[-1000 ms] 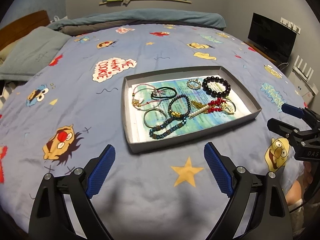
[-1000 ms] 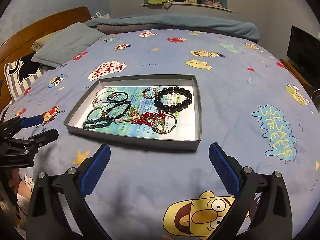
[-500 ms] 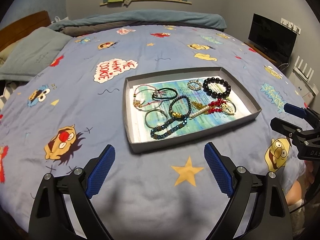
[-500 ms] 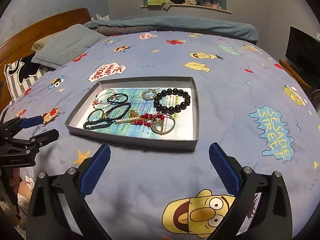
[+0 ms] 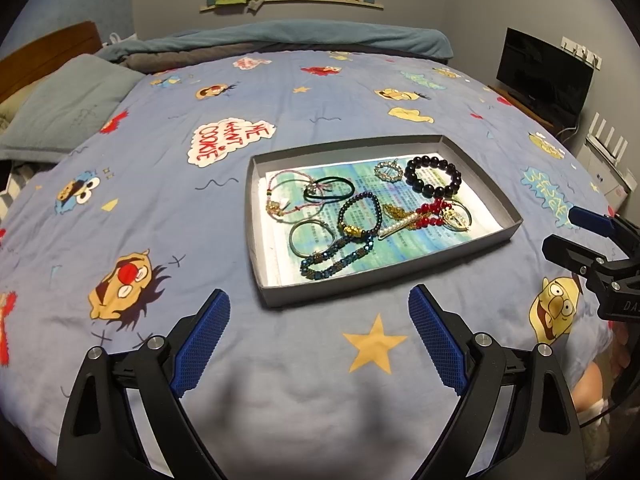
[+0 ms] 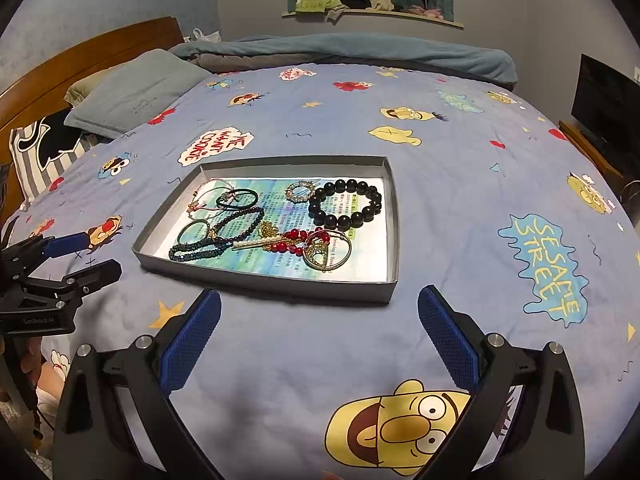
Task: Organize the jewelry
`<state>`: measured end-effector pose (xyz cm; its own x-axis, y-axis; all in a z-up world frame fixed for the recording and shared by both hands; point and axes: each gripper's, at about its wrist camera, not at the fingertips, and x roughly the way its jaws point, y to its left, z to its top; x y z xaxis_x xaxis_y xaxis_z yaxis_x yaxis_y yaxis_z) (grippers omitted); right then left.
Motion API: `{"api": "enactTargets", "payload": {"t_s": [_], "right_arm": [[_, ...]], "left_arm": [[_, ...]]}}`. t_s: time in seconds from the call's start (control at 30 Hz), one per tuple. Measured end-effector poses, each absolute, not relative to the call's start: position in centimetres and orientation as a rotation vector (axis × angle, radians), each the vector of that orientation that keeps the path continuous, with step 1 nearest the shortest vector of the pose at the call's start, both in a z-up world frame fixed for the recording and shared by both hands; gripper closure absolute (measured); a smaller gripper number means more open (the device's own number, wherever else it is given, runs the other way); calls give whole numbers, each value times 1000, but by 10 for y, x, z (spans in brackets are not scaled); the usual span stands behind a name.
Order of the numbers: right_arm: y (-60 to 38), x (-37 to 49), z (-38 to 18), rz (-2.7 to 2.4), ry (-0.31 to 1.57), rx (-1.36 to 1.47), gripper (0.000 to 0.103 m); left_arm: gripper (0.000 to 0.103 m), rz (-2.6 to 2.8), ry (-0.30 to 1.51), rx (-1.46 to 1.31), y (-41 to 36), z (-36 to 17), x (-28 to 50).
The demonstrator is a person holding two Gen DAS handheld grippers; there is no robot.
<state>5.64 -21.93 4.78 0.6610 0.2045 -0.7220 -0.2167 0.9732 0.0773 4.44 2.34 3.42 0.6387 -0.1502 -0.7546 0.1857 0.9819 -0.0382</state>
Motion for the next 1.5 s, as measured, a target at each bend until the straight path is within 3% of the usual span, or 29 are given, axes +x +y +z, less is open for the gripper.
{"api": "enactTargets", "payload": {"t_s": [1.5], "right_arm": [[-218, 54, 47, 241, 818, -15, 6]], "left_arm": [[10, -185, 867, 66, 17, 30, 46]]}}
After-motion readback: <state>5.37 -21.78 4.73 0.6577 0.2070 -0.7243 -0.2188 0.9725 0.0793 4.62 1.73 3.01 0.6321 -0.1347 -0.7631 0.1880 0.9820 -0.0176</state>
